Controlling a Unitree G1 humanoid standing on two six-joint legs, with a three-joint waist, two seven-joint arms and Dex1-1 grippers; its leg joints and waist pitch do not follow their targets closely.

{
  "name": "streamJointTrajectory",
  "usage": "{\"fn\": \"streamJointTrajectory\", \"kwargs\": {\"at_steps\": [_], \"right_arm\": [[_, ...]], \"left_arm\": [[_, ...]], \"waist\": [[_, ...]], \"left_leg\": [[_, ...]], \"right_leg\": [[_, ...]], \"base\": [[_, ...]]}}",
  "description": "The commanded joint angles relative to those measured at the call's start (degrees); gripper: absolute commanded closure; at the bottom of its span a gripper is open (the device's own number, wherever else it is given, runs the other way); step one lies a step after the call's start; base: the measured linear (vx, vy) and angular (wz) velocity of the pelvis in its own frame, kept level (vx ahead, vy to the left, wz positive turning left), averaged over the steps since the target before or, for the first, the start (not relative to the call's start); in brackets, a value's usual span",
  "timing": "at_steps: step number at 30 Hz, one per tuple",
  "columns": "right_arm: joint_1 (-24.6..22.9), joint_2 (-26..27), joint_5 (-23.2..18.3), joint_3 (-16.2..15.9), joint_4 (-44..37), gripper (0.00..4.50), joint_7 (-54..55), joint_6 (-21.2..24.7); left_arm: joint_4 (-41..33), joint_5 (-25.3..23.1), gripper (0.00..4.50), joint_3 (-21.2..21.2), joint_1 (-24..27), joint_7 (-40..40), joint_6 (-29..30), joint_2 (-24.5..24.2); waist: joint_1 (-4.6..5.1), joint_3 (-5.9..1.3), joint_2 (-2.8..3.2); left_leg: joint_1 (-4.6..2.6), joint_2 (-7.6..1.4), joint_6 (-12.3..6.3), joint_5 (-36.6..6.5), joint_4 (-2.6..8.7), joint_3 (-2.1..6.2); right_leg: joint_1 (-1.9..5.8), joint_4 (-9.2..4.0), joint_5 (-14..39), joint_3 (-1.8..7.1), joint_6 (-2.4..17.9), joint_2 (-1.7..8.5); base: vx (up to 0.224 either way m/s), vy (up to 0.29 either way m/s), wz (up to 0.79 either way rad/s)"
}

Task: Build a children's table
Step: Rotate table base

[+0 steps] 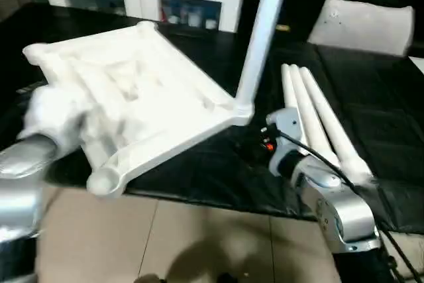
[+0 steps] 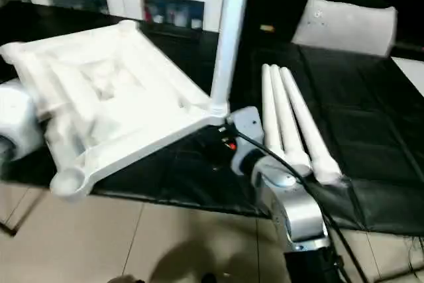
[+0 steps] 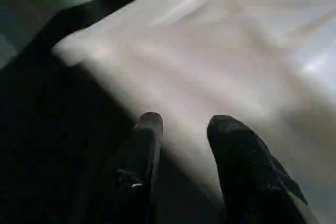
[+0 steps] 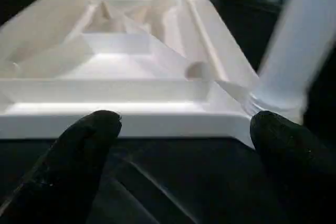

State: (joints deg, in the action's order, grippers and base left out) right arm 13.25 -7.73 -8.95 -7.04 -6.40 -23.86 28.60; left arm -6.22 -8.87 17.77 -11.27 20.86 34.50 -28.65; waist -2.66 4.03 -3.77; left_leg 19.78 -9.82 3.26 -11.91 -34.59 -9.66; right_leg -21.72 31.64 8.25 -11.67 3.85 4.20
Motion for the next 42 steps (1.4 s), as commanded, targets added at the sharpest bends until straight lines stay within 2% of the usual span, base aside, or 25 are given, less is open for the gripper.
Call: {"fn": "streamJointTrajectory", "kwargs": {"at_steps": [1,2,3,4,6,7,8,11,12,15,18,20,21,22,23,24,25,26,27,28,30,33,36,39,42], "right_arm": [[0.3,-0.1,0.8,0.1,0.9,0.00,1.1,0.6],[0.4,-0.1,1.0,0.0,1.2,0.00,1.4,0.5],[0.4,-0.2,1.0,-0.1,1.3,0.00,1.7,0.4],[0.4,-0.2,1.0,-0.1,1.3,0.00,1.7,0.5],[0.4,-0.2,1.2,-0.2,1.2,0.00,2.4,0.5],[0.4,-0.2,1.2,-0.2,1.2,0.00,2.4,0.5],[0.4,-0.2,1.3,-0.1,1.2,0.00,2.6,0.5],[0.2,-0.1,1.9,-0.1,1.5,0.00,3.0,0.0],[0.0,-0.1,2.1,-0.1,1.3,0.00,3.3,-0.1],[-0.1,-0.2,2.0,-0.1,1.0,0.00,3.6,-0.2],[-0.6,-0.4,1.8,0.4,0.6,0.00,4.2,-0.2],[-0.6,-0.4,1.8,0.4,0.6,0.00,4.3,-0.3],[-0.8,-0.4,1.9,0.6,0.5,0.00,4.6,-0.4],[-1.1,-0.2,2.1,0.8,0.4,0.00,5.1,-0.8],[-1.1,-0.1,2.2,0.8,0.3,0.00,5.1,-0.8],[-1.2,-0.1,2.2,0.8,0.2,0.00,5.2,-0.8],[-1.3,0.0,2.3,0.9,0.1,0.00,5.3,-0.8],[-1.4,0.0,2.4,0.8,-0.2,0.00,5.4,-0.8],[-1.9,0.0,2.4,0.8,-0.9,0.00,5.8,-0.8],[-2.0,0.0,2.4,0.8,-0.9,0.00,5.8,-0.8],[-2.6,-0.1,2.2,1.0,-1.5,0.00,6.0,-0.8],[-3.2,-0.4,2.4,1.2,-1.8,0.00,6.2,-1.0],[-3.7,-1.1,2.1,1.8,-2.6,0.00,5.7,-0.8],[-3.9,-1.6,1.5,2.2,-3.4,0.00,5.1,-0.3],[-4.0,-4.2,-0.9,2.2,-5.0,0.00,0.8,0.7]], "left_arm": [[-1.4,-3.2,2.79,0.6,2.3,-2.7,3.2,0.3],[-1.6,-3.4,2.79,1.1,3.2,-3.5,4.3,0.9],[-2.3,-3.4,2.79,0.3,4.0,-3.6,5.2,0.8],[-2.7,-3.3,2.79,-0.4,4.4,-3.3,5.6,0.7],[-6.9,-0.9,2.79,-5.1,6.2,-1.4,10.1,1.3],[-6.9,-0.9,2.79,-5.1,6.2,-1.4,10.1,1.3],[-7.5,-0.4,2.79,-6.5,6.0,-0.8,10.9,2.3],[-8.2,0.5,2.79,-9.6,4.8,0.7,12.7,4.8],[-8.4,0.8,2.79,-11.5,4.3,1.5,14.2,5.6],[-9.0,1.4,2.79,-13.1,3.7,2.1,16.5,6.0],[-9.1,3.6,2.79,-15.1,1.6,2.0,19.0,8.4],[-8.9,3.9,2.79,-15.3,1.1,1.9,19.0,9.0],[-7.8,4.1,2.79,-15.5,0.0,1.5,18.5,10.2],[-4.7,3.9,2.79,-15.6,-2.2,0.7,16.3,12.1],[-4.0,3.9,2.79,-15.6,-2.7,0.5,15.8,12.5],[-3.0,3.8,2.79,-15.5,-3.4,0.1,15.2,13.1],[-1.9,4.0,2.79,-15.6,-4.2,-0.4,14.5,13.6],[-0.7,4.1,2.79,-15.6,-5.0,-0.9,13.0,14.1],[2.2,4.7,2.79,-15.4,-6.8,-2.5,9.8,15.4],[2.4,4.7,2.79,-15.4,-7.0,-2.6,9.6,15.5],[4.9,5.9,2.79,-15.4,-8.3,-2.6,4.7,16.5],[5.4,7.0,2.79,-15.1,-8.7,-1.0,3.9,16.8],[3.8,8.8,2.49,-14.6,-8.1,4.1,3.1,14.4],[3.5,10.0,2.49,-14.1,-7.9,6.1,1.3,12.6],[5.8,10.5,2.49,-15.2,-8.7,14.4,-7.1,4.8]], "waist": [[0.66,-2.76,1.51],[0.60,-2.62,1.89],[0.98,-2.49,1.98],[1.12,-2.55,1.80],[1.03,-2.70,1.82],[0.97,-2.58,1.96],[0.91,-2.54,1.91],[1.19,-2.62,2.02],[1.11,-2.61,2.08],[1.04,-2.52,2.20],[1.25,-2.56,2.17],[1.18,-2.62,2.08],[1.23,-2.60,2.02],[1.21,-2.63,2.25],[1.13,-2.64,2.43],[1.27,-2.60,2.22],[1.24,-2.74,2.31],[1.29,-2.77,2.45],[1.28,-2.78,2.76],[1.28,-2.78,2.76],[0.89,-3.21,2.64],[0.72,-3.37,3.00],[0.53,-3.46,2.83],[0.43,-3.77,2.92],[0.28,-3.57,2.69]], "left_leg": [[-1.23,-5.13,-0.95,-19.5,4.73,2.83],[-1.66,-5.24,-0.67,-21.1,4.76,2.88],[-1.96,-5.39,0.10,-24.5,4.95,3.28],[-1.88,-5.35,0.22,-25.0,4.96,3.33],[-1.61,-5.27,0.49,-25.0,5.02,3.48],[-1.52,-5.23,0.43,-24.9,5.09,3.49],[-1.72,-5.13,0.42,-25.1,5.01,3.40],[-1.38,-5.00,0.47,-24.9,4.96,3.47],[-1.55,-4.87,0.37,-24.9,4.81,3.43],[-1.81,-4.67,0.10,-25.0,4.56,3.41],[-1.66,-4.97,0.29,-25.9,4.71,3.58],[-1.65,-4.69,0.05,-25.2,4.53,3.41],[-1.21,-4.45,-0.32,-23.7,4.42,3.36],[-1.29,-4.38,-0.37,-23.3,4.30,3.31],[-1.80,-4.00,-0.52,-22.8,3.95,3.09],[-1.66,-3.91,-0.68,-22.6,3.98,3.05],[-1.12,-4.17,-0.81,-22.1,4.14,3.34],[-0.98,-4.36,-0.87,-22.0,4.27,3.42],[-1.16,-4.23,-1.18,-21.8,4.19,3.30],[-1.16,-4.23,-1.18,-21.8,4.19,3.30],[-0.59,-4.32,-1.75,-18.9,4.26,3.36],[-0.13,-5.14,-2.22,-15.7,4.61,3.44],[0.22,-5.05,-2.59,-12.4,4.60,3.19],[0.41,-5.13,-3.13,-8.8,4.50,3.10],[0.40,-4.97,-4.28,-8.1,4.59,2.95]], "right_leg": [[2.08,-6.20,32.0,4.37,-3.3,6.27],[1.91,-6.38,32.5,4.31,-3.5,6.27],[2.24,-6.63,33.2,4.08,-3.5,6.43],[2.33,-6.58,33.4,4.14,-3.6,6.51],[2.62,-6.37,33.3,4.50,-3.1,6.96],[2.55,-6.39,33.6,4.64,-2.8,7.00],[2.29,-6.60,34.0,4.67,-2.8,6.98],[2.59,-6.71,33.8,4.47,-3.1,6.82],[2.46,-6.84,34.0,4.39,-3.2,6.84],[2.41,-7.20,35.5,4.04,-3.5,6.87],[2.57,-7.04,35.0,3.95,-3.8,6.73],[2.45,-7.15,35.1,4.03,-3.9,6.80],[2.74,-7.34,35.8,3.87,-4.4,6.87],[2.65,-7.40,35.8,3.85,-4.6,6.88],[2.20,-7.84,36.3,3.62,-5.0,6.69],[2.31,-7.97,36.3,3.47,-5.2,6.57],[2.91,-7.65,35.8,3.30,-5.4,6.70],[2.96,-7.55,35.2,3.40,-5.5,6.60],[2.60,-7.66,33.7,3.63,-5.1,6.51],[2.60,-7.66,33.7,3.63,-5.1,6.51],[3.01,-7.09,30.3,3.91,-4.2,6.80],[2.99,-5.94,23.5,4.67,-1.8,6.87],[3.32,-5.07,19.9,5.18,0.3,7.12],[3.51,-4.14,15.6,5.40,1.5,6.91],[3.44,-3.82,15.0,5.64,2.0,6.73]], "base": [[0.000,0.000,0.00],[0.000,0.000,0.00],[0.000,0.000,0.00],[0.000,0.000,0.00],[0.000,0.000,0.00],[0.000,0.000,0.00],[0.000,0.000,0.00],[0.000,0.000,0.00],[0.000,0.000,0.00],[0.000,0.000,0.00],[0.000,0.000,0.00],[0.000,0.000,0.00],[0.000,0.000,0.00],[0.000,0.000,0.00],[0.000,0.000,0.00],[0.000,0.000,0.00],[0.000,0.000,0.00],[0.000,0.000,0.00],[0.000,0.000,0.00],[0.000,0.000,0.00],[0.000,0.000,0.00],[0.000,0.000,0.00],[0.000,0.000,0.00],[0.000,0.000,0.00],[0.000,0.000,0.00]]}}
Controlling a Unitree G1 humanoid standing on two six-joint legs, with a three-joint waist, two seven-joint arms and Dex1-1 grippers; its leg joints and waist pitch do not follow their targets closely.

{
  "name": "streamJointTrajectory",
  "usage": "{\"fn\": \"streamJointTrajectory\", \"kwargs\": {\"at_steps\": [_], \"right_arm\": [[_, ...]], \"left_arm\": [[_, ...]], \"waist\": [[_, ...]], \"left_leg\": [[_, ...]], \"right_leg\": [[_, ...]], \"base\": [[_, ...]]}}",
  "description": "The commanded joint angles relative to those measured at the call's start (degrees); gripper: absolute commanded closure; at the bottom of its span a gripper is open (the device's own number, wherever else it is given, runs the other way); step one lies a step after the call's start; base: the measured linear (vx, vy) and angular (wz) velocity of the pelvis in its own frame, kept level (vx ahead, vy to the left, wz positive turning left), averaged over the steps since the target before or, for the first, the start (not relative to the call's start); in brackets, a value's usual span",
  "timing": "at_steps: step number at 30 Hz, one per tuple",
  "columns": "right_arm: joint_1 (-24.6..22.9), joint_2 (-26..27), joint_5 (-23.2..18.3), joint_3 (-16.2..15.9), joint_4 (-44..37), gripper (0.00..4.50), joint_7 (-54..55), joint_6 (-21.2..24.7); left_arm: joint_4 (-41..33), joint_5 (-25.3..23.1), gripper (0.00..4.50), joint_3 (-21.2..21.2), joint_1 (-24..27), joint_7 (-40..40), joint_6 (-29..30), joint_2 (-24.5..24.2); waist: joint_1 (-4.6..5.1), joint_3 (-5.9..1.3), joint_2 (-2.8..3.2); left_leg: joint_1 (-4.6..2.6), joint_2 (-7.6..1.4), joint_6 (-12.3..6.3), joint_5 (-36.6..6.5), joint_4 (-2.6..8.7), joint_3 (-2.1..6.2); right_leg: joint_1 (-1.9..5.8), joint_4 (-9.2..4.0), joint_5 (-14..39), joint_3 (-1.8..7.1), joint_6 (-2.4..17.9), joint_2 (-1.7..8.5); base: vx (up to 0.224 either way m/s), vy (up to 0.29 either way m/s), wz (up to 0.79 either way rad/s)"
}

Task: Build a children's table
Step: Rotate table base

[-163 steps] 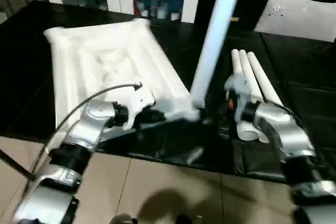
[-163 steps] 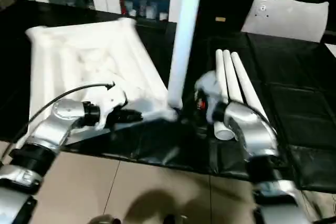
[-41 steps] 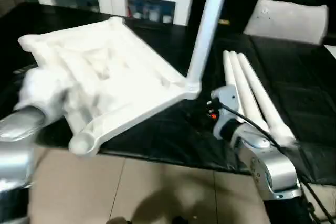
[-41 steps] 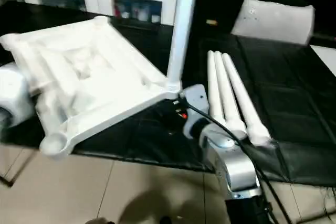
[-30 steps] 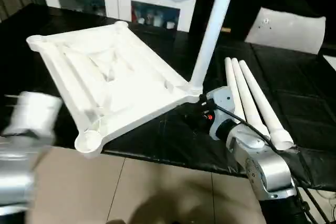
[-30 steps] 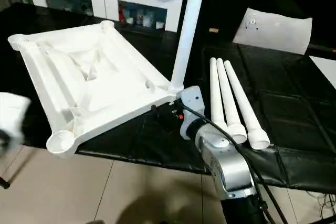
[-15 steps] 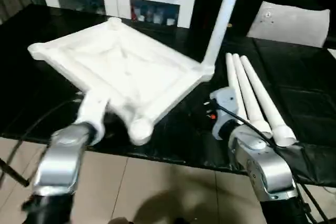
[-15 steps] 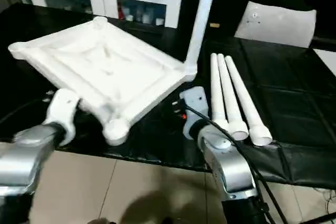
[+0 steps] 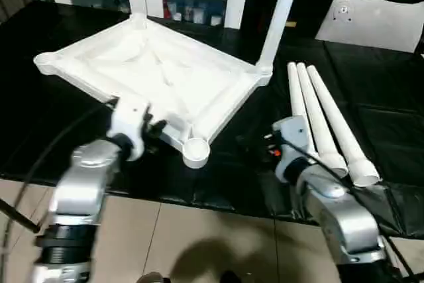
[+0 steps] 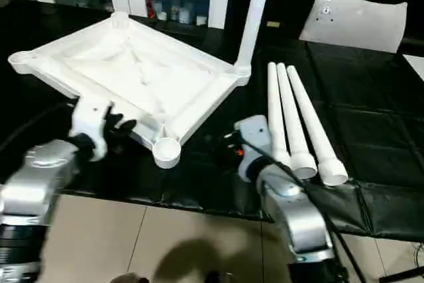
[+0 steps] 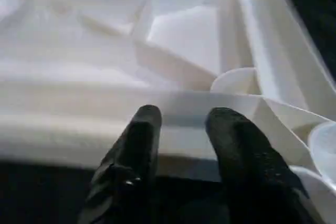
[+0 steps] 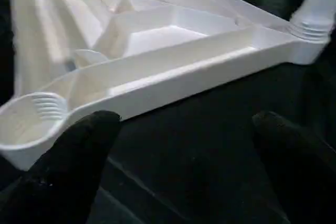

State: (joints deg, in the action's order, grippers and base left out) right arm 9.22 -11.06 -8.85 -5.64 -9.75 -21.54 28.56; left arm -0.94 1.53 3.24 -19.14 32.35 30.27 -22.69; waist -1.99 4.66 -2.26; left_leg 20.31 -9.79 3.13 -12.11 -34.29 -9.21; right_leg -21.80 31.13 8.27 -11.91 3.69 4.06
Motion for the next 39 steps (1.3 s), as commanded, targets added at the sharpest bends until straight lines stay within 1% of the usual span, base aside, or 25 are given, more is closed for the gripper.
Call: {"fn": "streamJointTrajectory", "kwargs": {"at_steps": [1,2,3,4,5,6,8,9,10,11,12,13,14,15,16,17,19,20,21,27,28,31,35,37,39], "right_arm": [[0.0,-1.9,-1.4,0.6,-1.9,0.00,-2.8,0.9],[0.0,-2.3,-1.5,0.5,-2.0,0.00,-3.3,0.9],[0.2,-3.2,-1.7,0.5,-2.1,0.00,-4.3,0.9],[0.2,-3.2,-1.7,0.5,-2.1,0.00,-4.3,0.9],[0.3,-3.7,-1.8,0.5,-2.1,0.00,-4.9,1.0],[0.4,-4.7,-2.0,0.3,-2.2,0.00,-6.1,1.1],[0.3,-6.2,-2.1,0.2,-2.6,0.00,-7.6,1.3],[0.3,-6.9,-2.1,0.2,-3.0,0.00,-8.2,1.5],[0.2,-7.4,-2.5,0.3,-3.2,0.00,-8.8,2.1],[0.2,-7.8,-2.8,0.5,-3.5,0.00,-9.3,2.5],[0.1,-8.3,-3.3,0.5,-3.9,0.00,-9.8,2.9],[-0.2,-9.2,-4.1,0.2,-4.8,0.00,-10.9,3.5],[-0.3,-9.6,-4.3,0.1,-5.0,0.00,-11.4,3.7],[-0.5,-9.8,-4.4,0.0,-5.4,0.00,-11.8,3.8],[-0.6,-9.9,-4.4,0.0,-5.6,0.00,-11.8,3.9],[-0.7,-9.9,-4.4,0.1,-5.7,0.00,-11.9,3.9],[-1.0,-10.1,-4.6,0.0,-6.1,0.00,-12.0,4.0],[-1.0,-10.1,-4.6,0.0,-6.1,0.00,-12.0,4.0],[-1.3,-10.4,-4.9,-0.1,-6.5,0.00,-12.2,4.5],[-1.8,-11.1,-5.3,-0.3,-7.4,0.00,-12.7,5.1],[-1.9,-11.2,-5.3,-0.3,-7.5,0.00,-12.7,5.2],[-2.0,-11.6,-5.6,-0.5,-8.0,0.00,-12.9,5.4],[-2.0,-11.8,-5.5,-0.8,-8.0,0.00,-13.2,5.4],[-1.8,-11.7,-5.4,-1.0,-7.8,0.00,-13.3,5.3],[-1.8,-11.8,-5.3,-1.3,-7.7,0.00,-13.4,5.1]], "left_arm": [[2.1,-0.1,2.38,-1.8,-1.6,6.0,-5.1,-3.3],[2.8,-0.1,2.38,-2.4,-1.9,7.6,-5.7,-4.2],[4.8,-0.4,2.38,-4.3,-3.0,11.9,-8.2,-6.5],[4.8,-0.4,2.38,-4.3,-3.0,11.9,-8.2,-6.5],[6.4,-1.3,2.38,-6.0,-3.8,14.4,-10.7,-7.9],[9.6,-2.9,2.38,-8.7,-5.5,18.1,-14.0,-9.7],[13.9,-4.2,2.38,-11.5,-7.9,22.2,-17.8,-11.4],[16.2,-4.6,2.38,-12.7,-9.4,23.9,-19.3,-11.9],[18.5,-5.8,2.38,-14.0,-10.8,24.9,-21.3,-12.4],[21.4,-7.5,2.38,-15.5,-12.5,25.6,-23.3,-12.7],[24.4,-9.3,2.38,-17.1,-14.3,26.4,-25.7,-13.0],[29.8,-12.4,2.38,-19.9,-17.3,28.0,-29.8,-13.4],[31.9,-13.3,2.38,-20.8,-18.4,28.7,-31.4,-13.5],[34.4,-14.6,2.38,-21.9,-19.9,29.2,-33.4,-13.5],[36.0,-15.5,2.38,-22.6,-20.9,29.1,-34.7,-13.4],[38.1,-16.5,2.38,-23.5,-22.3,28.6,-36.3,-13.2],[42.0,-17.3,2.38,-24.7,-25.0,28.0,-39.4,-12.3],[42.0,-17.3,2.38,-24.7,-25.0,28.0,-39.4,-12.3],[45.1,-17.3,2.38,-25.5,-27.2,28.8,-42.0,-11.1],[53.8,-20.9,2.38,-28.4,-32.0,27.8,-49.6,-8.7],[54.7,-21.3,2.38,-28.5,-32.6,27.2,-50.7,-8.3],[59.2,-21.5,2.38,-28.5,-35.5,25.9,-53.8,-6.3],[62.0,-22.5,2.38,-29.3,-36.6,25.6,-55.2,-5.5],[64.2,-23.9,2.38,-30.3,-37.1,24.9,-55.9,-4.9],[65.4,-24.8,2.65,-31.0,-37.3,24.7,-56.3,-4.7]], "waist": [[-0.40,-3.97,1.30],[-0.35,-3.95,1.13],[-0.47,-3.76,1.27],[-0.50,-3.53,1.30],[-0.47,-3.54,1.35],[-0.72,-3.45,1.42],[-0.88,-3.74,1.57],[-0.96,-3.71,1.47],[-1.09,-3.83,1.73],[-1.11,-4.09,1.50],[-1.28,-4.21,1.70],[-1.26,-4.08,1.57],[-1.41,-4.11,1.56],[-1.57,-4.55,1.70],[-1.57,-4.51,1.62],[-1.57,-4.78,1.72],[-1.58,-4.86,1.72],[-1.65,-4.74,1.66],[-1.91,-4.75,1.67],[-2.40,-4.74,1.54],[-2.54,-4.85,1.66],[-2.75,-4.99,1.49],[-3.05,-5.18,1.34],[-3.06,-5.21,1.27],[-3.08,-5.18,1.30]], "left_leg": [[-0.25,-4.95,-4.18,-8.3,4.36,2.43],[-0.50,-4.97,-3.89,-9.1,4.36,2.26],[-0.95,-5.03,-2.96,-10.9,4.49,2.20],[-1.02,-4.96,-2.69,-11.9,4.55,2.22],[-1.12,-5.04,-2.22,-12.7,4.60,2.20],[-1.37,-4.84,-1.99,-14.0,4.67,2.32],[-1.37,-5.19,-1.12,-14.4,4.76,2.43],[-1.51,-5.11,-0.71,-15.0,4.75,2.41],[-1.45,-4.97,-0.74,-14.9,4.69,2.44],[-1.28,-5.14,-0.37,-14.2,4.69,2.49],[-1.34,-4.99,-0.64,-13.2,4.53,2.39],[-1.28,-4.84,-0.96,-12.9,4.55,2.38],[-1.41,-4.71,-1.15,-12.9,4.48,2.30],[-1.14,-5.23,-0.88,-11.0,4.48,2.50],[-1.19,-5.26,-1.05,-10.6,4.45,2.42],[-1.06,-5.46,-0.98,-9.4,4.39,2.50],[-0.91,-5.61,-1.07,-8.0,4.30,2.42],[-0.96,-5.39,-1.20,-8.4,4.23,2.24],[-1.12,-5.17,-1.15,-9.1,4.14,1.99],[-1.10,-5.10,-1.11,-10.5,4.14,2.02],[-1.16,-5.09,-1.01,-10.3,4.10,2.05],[-0.99,-4.97,-1.45,-9.2,3.99,2.00],[-0.90,-5.28,-1.63,-8.0,4.04,2.08],[-0.96,-5.04,-1.82,-8.0,3.94,1.91],[-0.98,-5.10,-1.85,-7.9,3.98,1.94]], "right_leg": [[3.35,-3.58,16.1,5.87,1.9,6.77],[3.21,-3.71,17.1,5.89,1.7,6.73],[3.05,-4.16,20.5,5.84,1.2,6.90],[2.91,-4.38,22.1,5.79,0.8,6.87],[2.96,-4.48,23.2,5.79,0.7,6.95],[2.83,-5.06,25.4,5.71,-0.3,6.86],[3.05,-4.67,24.6,5.89,-0.7,7.09],[2.96,-4.86,24.6,5.88,-0.9,7.13],[3.10,-4.92,24.6,5.87,-1.0,7.18],[3.33,-4.56,23.4,5.92,-0.6,7.40],[3.26,-4.53,22.5,5.96,-0.6,7.31],[3.18,-4.76,22.6,5.92,-0.9,7.13],[3.13,-4.92,22.9,5.86,-1.4,7.06],[3.55,-4.13,20.0,5.94,-0.9,7.47],[3.37,-4.23,19.4,5.98,-0.6,7.42],[3.56,-3.61,17.0,6.06,0.5,7.53],[3.50,-3.15,14.1,6.20,2.1,7.59],[3.42,-3.46,14.6,6.20,2.1,7.59],[3.48,-3.74,16.5,6.13,2.1,7.64],[3.56,-4.73,22.2,5.56,-1.3,7.65],[3.62,-4.70,22.2,5.52,-1.5,7.74],[3.64,-4.72,21.4,5.38,-2.3,7.59],[3.67,-4.29,19.7,5.45,-2.3,7.75],[3.58,-4.42,20.0,5.40,-2.6,7.66],[3.56,-4.54,20.4,5.32,-2.9,7.66]], "base": [[0.000,0.000,0.00],[0.000,0.000,0.00],[0.000,0.000,0.00],[0.000,0.000,0.00],[0.000,0.000,0.00],[0.000,0.000,0.00],[0.000,0.000,0.00],[0.000,0.000,0.00],[0.000,0.000,0.00],[0.000,0.000,0.00],[0.000,0.000,0.00],[0.000,0.000,0.00],[0.000,0.000,0.00],[0.000,0.000,0.00],[0.000,0.000,0.00],[0.000,0.000,0.00],[0.000,0.000,0.00],[0.000,0.000,0.00],[0.000,0.000,0.00],[0.000,0.000,0.00],[0.000,0.000,0.00],[0.000,0.000,0.00],[0.000,0.000,0.00],[0.000,0.000,0.00],[0.000,0.000,0.00]]}}
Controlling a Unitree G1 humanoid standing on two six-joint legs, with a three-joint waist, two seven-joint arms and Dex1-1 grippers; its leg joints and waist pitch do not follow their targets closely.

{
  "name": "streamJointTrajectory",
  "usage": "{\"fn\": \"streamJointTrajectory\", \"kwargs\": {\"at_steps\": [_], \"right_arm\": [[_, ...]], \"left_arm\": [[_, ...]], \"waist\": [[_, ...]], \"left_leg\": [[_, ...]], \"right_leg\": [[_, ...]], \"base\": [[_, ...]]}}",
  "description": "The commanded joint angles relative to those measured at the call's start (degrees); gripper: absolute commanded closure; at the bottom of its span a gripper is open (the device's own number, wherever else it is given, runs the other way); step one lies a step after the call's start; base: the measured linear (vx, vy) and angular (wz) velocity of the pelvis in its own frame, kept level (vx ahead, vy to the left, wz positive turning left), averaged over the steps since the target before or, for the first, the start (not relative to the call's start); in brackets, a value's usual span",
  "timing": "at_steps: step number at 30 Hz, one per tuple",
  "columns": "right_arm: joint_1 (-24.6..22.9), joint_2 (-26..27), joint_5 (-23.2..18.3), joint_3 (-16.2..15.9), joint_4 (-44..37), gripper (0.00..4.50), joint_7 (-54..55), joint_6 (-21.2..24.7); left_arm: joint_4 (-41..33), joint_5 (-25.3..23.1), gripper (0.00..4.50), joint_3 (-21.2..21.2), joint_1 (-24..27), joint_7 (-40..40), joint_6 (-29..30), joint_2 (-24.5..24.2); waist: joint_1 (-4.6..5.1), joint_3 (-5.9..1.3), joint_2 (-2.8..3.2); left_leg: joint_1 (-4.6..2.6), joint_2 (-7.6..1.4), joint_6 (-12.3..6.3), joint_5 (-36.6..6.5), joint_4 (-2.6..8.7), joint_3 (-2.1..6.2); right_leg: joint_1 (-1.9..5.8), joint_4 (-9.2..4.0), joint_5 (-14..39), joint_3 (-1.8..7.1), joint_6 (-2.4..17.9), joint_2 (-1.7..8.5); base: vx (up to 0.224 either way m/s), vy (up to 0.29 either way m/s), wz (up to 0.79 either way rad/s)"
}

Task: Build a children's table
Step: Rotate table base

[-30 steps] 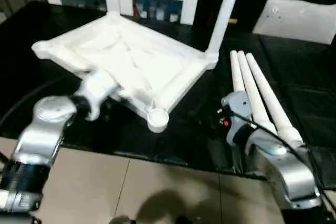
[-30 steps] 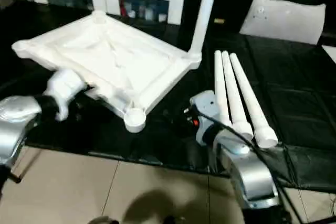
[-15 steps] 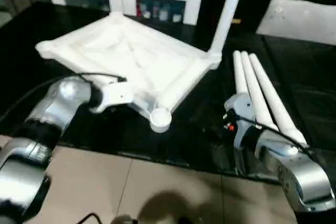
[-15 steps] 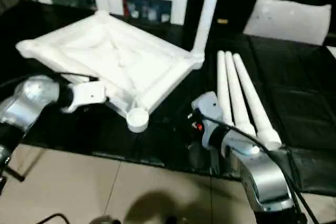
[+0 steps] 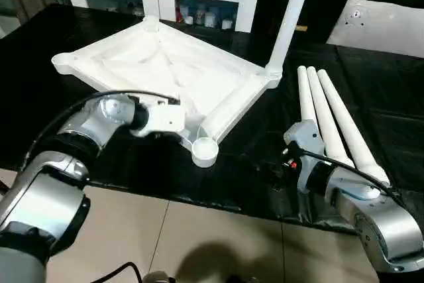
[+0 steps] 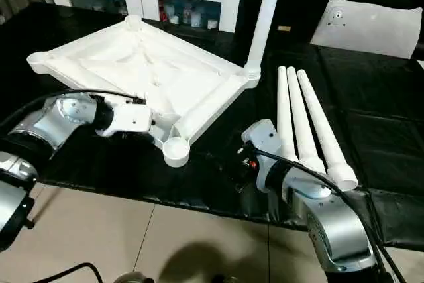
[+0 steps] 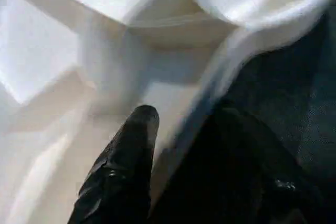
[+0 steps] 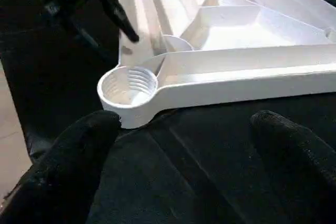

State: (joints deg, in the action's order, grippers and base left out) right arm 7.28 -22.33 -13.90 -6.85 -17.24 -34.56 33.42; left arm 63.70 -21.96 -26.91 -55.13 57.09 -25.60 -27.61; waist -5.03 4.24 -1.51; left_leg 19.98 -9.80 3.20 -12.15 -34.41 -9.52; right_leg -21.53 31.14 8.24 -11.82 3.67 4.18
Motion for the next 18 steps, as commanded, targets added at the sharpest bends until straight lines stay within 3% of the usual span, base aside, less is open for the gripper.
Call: {"fn": "streamJointTrajectory", "kwargs": {"at_steps": [1,7,11,18], "right_arm": [[0.2,-0.5,-0.2,-0.1,-0.3,0.00,-0.4,0.2],[-0.1,-1.3,-0.7,-0.3,-0.7,0.00,-1.4,0.1],[-1.0,-4.9,-1.5,-2.1,-2.5,0.00,-5.7,1.5],[-0.9,-8.3,-0.1,-3.0,-1.9,0.00,-7.9,1.5]], "left_arm": [[0.9,-1.4,2.65,-0.9,-1.3,0.1,-0.4,0.3],[3.9,-1.7,3.17,-1.4,-2.6,3.5,-2.2,1.2],[4.8,-1.8,3.49,-1.7,-3.6,6.4,-1.6,1.6],[6.4,-1.4,3.99,-0.8,-4.8,6.7,-0.4,2.9]], "waist": [[-0.07,-4.77,0.58],[-0.16,-4.78,0.37],[-0.35,-4.75,0.29],[-0.30,-4.72,0.16]], "left_leg": [[-0.65,-5.13,-1.84,-8.0,4.07,2.29],[-0.67,-5.14,-1.73,-8.0,4.10,2.28],[-0.44,-4.95,-2.47,-7.2,4.04,2.17],[-0.52,-4.89,-2.64,-7.2,3.97,2.05]], "right_leg": [[3.30,-4.53,20.7,5.17,-2.9,7.57],[3.36,-4.67,21.1,5.13,-3.3,7.72],[3.60,-4.60,20.4,5.15,-4.2,7.56],[3.48,-4.63,20.5,4.99,-3.5,7.47]], "base": [[0.000,0.000,0.00],[0.000,0.000,0.00],[0.000,0.000,0.00],[0.000,0.000,0.00]]}}
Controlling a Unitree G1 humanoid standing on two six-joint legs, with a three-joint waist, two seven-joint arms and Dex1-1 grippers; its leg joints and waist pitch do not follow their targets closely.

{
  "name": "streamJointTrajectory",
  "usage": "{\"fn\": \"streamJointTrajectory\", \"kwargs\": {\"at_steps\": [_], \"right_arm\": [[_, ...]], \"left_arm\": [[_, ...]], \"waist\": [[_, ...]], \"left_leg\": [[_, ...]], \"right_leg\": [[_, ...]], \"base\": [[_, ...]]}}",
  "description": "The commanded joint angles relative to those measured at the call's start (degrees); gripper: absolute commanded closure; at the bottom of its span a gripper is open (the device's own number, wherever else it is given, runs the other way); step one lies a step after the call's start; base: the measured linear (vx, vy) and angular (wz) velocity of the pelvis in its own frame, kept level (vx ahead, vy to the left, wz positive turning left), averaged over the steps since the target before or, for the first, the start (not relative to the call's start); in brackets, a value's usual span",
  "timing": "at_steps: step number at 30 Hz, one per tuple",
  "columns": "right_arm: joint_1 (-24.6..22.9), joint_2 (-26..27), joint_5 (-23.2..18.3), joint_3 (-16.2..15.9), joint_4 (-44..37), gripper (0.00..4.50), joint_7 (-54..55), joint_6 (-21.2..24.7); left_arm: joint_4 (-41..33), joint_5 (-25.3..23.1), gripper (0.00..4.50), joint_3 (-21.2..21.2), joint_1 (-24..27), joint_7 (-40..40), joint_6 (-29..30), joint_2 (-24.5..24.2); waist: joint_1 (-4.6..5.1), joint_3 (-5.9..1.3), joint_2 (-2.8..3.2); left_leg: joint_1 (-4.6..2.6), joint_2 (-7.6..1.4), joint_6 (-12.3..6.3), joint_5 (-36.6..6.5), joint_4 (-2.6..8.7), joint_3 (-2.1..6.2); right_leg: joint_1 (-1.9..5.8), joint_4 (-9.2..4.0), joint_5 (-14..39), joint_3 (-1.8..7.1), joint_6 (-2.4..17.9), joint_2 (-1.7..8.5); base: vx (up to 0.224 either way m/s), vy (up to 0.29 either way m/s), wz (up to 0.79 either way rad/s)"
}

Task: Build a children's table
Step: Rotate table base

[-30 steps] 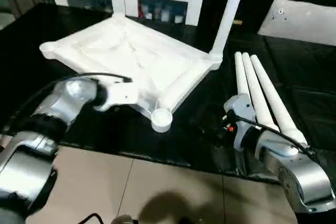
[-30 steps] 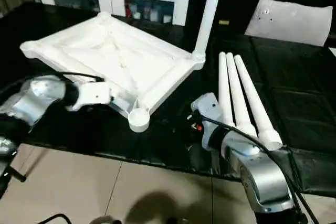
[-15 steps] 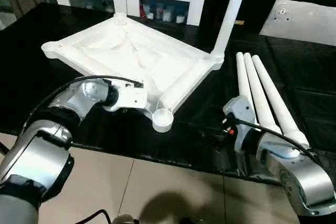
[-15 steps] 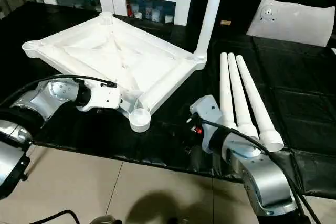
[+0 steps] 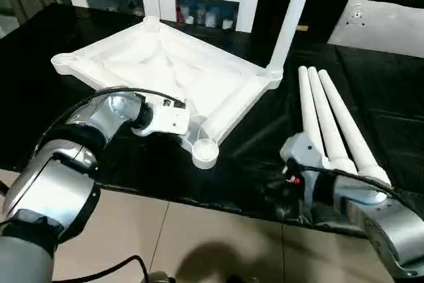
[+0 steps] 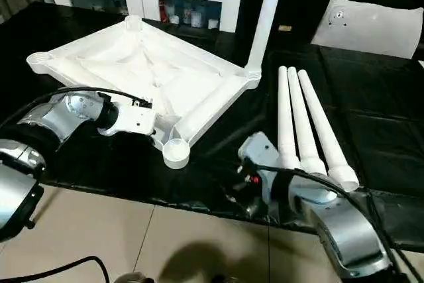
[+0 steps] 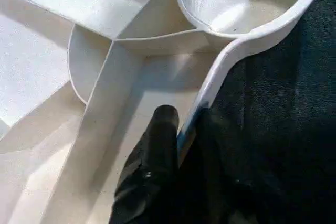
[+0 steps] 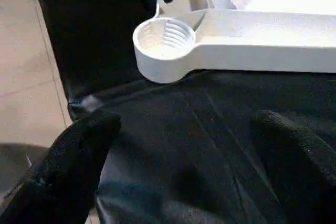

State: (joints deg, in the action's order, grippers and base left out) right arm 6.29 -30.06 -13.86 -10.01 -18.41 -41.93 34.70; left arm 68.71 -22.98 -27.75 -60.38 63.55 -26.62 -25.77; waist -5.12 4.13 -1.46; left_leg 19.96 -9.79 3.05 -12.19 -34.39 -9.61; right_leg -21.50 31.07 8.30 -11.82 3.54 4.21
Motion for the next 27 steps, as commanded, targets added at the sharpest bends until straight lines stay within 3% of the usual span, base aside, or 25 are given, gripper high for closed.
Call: {"fn": "streamJointTrajectory", "kwargs": {"at_steps": [1,8,12,17,21,26,27], "right_arm": [[0.2,-0.7,-0.2,0.2,-0.6,0.00,-0.6,0.1],[1.2,-1.2,-0.8,0.9,-0.2,0.00,-0.8,-0.4],[1.6,-0.6,-0.9,1.8,0.2,0.00,-0.4,-0.7],[2.2,-0.4,-0.7,2.1,0.8,0.00,0.1,-1.1],[2.5,-0.2,-0.6,2.5,0.9,0.00,0.5,-1.3],[2.7,0.3,-0.8,3.3,0.6,0.00,1.5,-1.0],[2.5,1.0,-1.0,4.0,0.1,0.00,2.7,-0.6]], "left_arm": [[1.5,-0.4,3.99,0.0,0.4,0.1,0.7,1.1],[2.1,-0.2,4.16,1.0,0.5,-3.7,0.7,2.3],[3.2,4.3,4.20,6.1,0.6,-8.0,7.0,5.0],[3.9,7.4,4.46,8.9,1.6,-7.0,10.8,6.8],[4.0,7.7,4.46,10.1,2.2,-8.6,13.6,7.8],[2.0,10.9,4.46,12.9,3.6,-7.7,10.4,8.3],[0.1,14.3,4.46,15.9,4.7,-7.5,9.7,8.6]], "waist": [[-0.22,-4.62,0.07],[-0.17,-4.50,0.12],[-0.33,-4.46,0.18],[-0.05,-4.50,0.01],[-0.29,-4.52,0.09],[-0.30,-4.38,0.56],[-0.32,-4.40,0.84]], "left_leg": [[-0.52,-4.81,-2.47,-7.3,3.90,2.09],[-0.70,-4.50,-2.45,-8.6,3.80,1.96],[-0.98,-4.79,-2.31,-9.6,3.74,2.01],[-0.64,-4.29,-2.52,-9.5,3.64,1.97],[-0.77,-4.47,-2.76,-9.1,3.69,2.00],[-1.19,-4.55,-2.02,-11.2,3.72,2.12],[-1.20,-4.78,-1.96,-11.3,3.84,2.29]], "right_leg": [[3.45,-4.62,20.7,4.94,-3.4,7.40],[3.34,-5.34,23.9,4.52,-4.9,7.18],[3.24,-5.83,25.4,4.07,-5.3,7.14],[3.39,-5.97,25.8,4.02,-5.9,7.16],[3.25,-5.95,25.6,4.02,-5.9,7.12],[3.29,-6.70,27.9,3.58,-6.2,7.21],[3.40,-6.62,27.4,3.54,-5.9,7.30]], "base": [[0.000,0.000,0.00],[0.000,0.000,0.00],[0.000,0.000,0.00],[0.000,0.000,0.00],[0.000,0.000,0.00],[0.000,0.000,0.00],[0.000,0.000,0.00]]}}
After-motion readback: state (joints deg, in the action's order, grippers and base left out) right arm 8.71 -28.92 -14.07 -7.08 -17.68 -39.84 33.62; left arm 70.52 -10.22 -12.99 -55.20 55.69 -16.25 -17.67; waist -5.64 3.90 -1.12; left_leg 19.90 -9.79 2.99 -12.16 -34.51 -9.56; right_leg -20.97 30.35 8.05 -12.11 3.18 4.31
